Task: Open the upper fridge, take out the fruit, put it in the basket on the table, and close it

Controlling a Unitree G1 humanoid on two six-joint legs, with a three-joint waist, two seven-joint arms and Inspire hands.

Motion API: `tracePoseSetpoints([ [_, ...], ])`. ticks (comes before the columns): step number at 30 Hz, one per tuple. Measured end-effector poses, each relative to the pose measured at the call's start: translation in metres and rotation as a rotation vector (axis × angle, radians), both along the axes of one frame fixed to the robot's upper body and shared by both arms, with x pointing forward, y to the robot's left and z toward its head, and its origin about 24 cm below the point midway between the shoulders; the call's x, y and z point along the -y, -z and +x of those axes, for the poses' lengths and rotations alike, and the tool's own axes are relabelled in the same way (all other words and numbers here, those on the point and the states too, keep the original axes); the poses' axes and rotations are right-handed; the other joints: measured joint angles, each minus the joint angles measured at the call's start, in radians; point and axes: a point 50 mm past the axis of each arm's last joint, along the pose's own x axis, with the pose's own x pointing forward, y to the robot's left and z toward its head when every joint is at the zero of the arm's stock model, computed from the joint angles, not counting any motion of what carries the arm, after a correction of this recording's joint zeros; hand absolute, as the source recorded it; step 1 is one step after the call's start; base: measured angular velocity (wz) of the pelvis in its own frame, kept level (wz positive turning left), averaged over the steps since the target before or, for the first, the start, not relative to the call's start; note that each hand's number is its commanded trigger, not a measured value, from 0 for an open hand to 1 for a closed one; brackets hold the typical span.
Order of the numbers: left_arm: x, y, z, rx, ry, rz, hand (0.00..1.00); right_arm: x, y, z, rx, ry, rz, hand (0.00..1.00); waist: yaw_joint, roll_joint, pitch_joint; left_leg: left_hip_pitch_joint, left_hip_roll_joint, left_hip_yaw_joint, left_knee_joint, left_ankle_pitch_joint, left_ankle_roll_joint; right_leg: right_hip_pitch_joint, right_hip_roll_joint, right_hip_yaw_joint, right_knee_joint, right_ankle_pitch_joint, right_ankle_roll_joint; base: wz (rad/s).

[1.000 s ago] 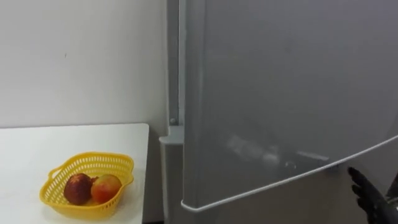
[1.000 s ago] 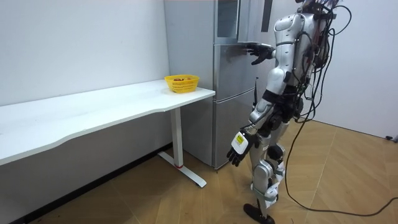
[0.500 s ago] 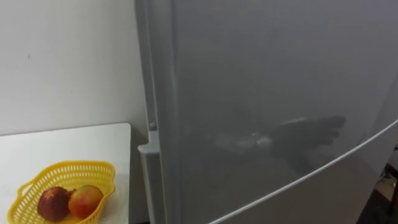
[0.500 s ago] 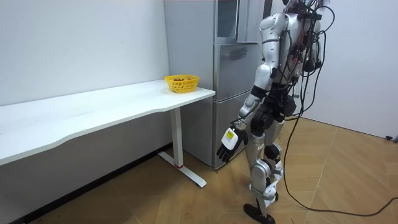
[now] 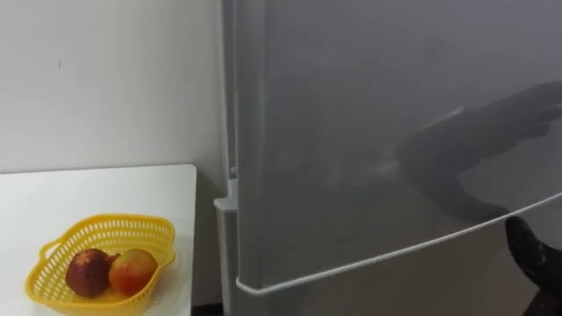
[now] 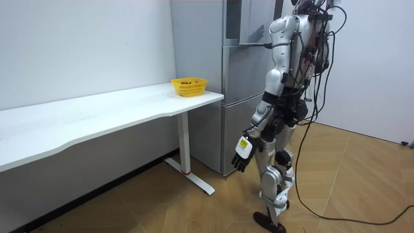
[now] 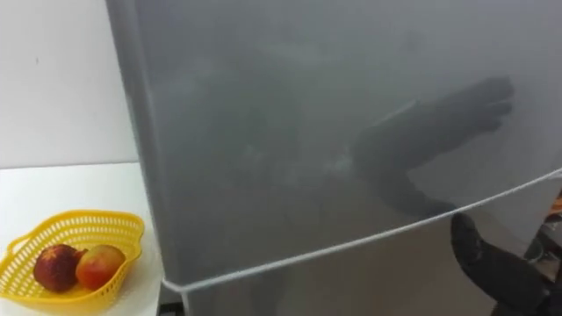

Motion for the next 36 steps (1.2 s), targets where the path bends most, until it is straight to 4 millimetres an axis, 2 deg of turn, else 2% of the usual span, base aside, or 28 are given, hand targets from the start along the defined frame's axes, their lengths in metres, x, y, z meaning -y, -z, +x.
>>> tracePoseSetpoints([
  [3, 0.0, 0.0, 0.004, 0.011, 0.007, -0.007, 0.0, -0.011, -0.006, 0.009, -0.011, -0.099, -0.035, 0.0, 0.004, 0.002, -0.0007, -0.005, 0.002, -0.008, 0.002, 0.0, 0.0, 0.0, -0.001, -0.014, -0.002, 0.001, -0.002, 0.12],
  [7, 0.001, -0.001, 0.008, 0.014, 0.049, -0.012, 0.0, -0.019, -0.008, 0.016, 0.0, -0.161, 0.013, 0.0, 0.02, 0.004, -0.0011, -0.01, 0.002, -0.022, 0.004, 0.0, -0.001, 0.002, -0.002, -0.024, -0.002, 0.001, -0.003, 0.08],
  [17, -0.006, -0.003, 0.008, 0.003, 0.08, -0.008, 0.0, -0.016, 0.0, 0.027, -0.05, -0.198, 0.044, 0.0, 0.02, -0.014, 0.0027, -0.006, 0.002, -0.032, 0.015, 0.001, -0.002, 0.012, -0.006, -0.035, -0.001, 0.001, -0.002, 0.03],
  [21, -0.009, -0.004, 0.006, -0.008, 0.089, -0.012, 0.0, -0.014, 0.005, 0.032, -0.078, -0.189, 0.044, 0.0, 0.021, -0.022, 0.0056, -0.006, 0.001, -0.041, 0.024, 0.001, -0.002, 0.018, -0.008, -0.043, 0.0, -0.002, 0.005, 0.07],
  [26, -0.009, -0.004, 0.003, -0.014, 0.087, -0.022, 0.0, -0.014, 0.005, 0.033, -0.087, -0.201, 0.038, 0.0, 0.024, -0.018, 0.0045, -0.012, 0.0, -0.043, 0.026, 0.001, -0.002, 0.015, -0.008, -0.038, 0.001, 0.004, 0.009, 0.0],
  [31, -0.009, -0.004, -0.004, -0.027, 0.078, -0.022, 0.0, -0.007, 0.001, 0.031, -0.051, -0.183, 0.05, 0.0, 0.014, -0.009, 0.0042, -0.016, -0.001, -0.052, 0.026, 0.001, -0.002, 0.016, -0.01, -0.05, 0.002, 0.01, -0.002, 0.05],
  [34, -0.01, -0.004, -0.014, -0.027, 0.034, -0.02, 0.0, 0.003, -0.003, 0.027, -0.011, -0.139, 0.055, 0.0, -0.001, -0.002, -0.0002, -0.018, -0.001, -0.053, 0.022, 0.001, -0.002, 0.017, -0.011, -0.051, -0.001, 0.01, -0.002, 0.05],
  [35, -0.012, -0.005, -0.018, -0.027, 0.008, -0.014, 0.0, 0.01, -0.006, 0.025, 0.012, -0.105, 0.07, 0.0, -0.005, -0.005, -0.0042, -0.015, -0.001, -0.053, 0.021, 0.001, -0.002, 0.019, -0.011, -0.052, 0.0, 0.01, -0.002, 0.06],
  [36, -0.013, -0.005, -0.023, -0.03, -0.019, -0.006, 0.0, 0.021, -0.009, 0.022, 0.044, -0.058, 0.099, 0.0, -0.007, 0.001, -0.0056, -0.01, -0.001, -0.054, 0.022, 0.001, -0.002, 0.024, -0.011, -0.052, -0.001, 0.009, -0.002, 0.09],
])
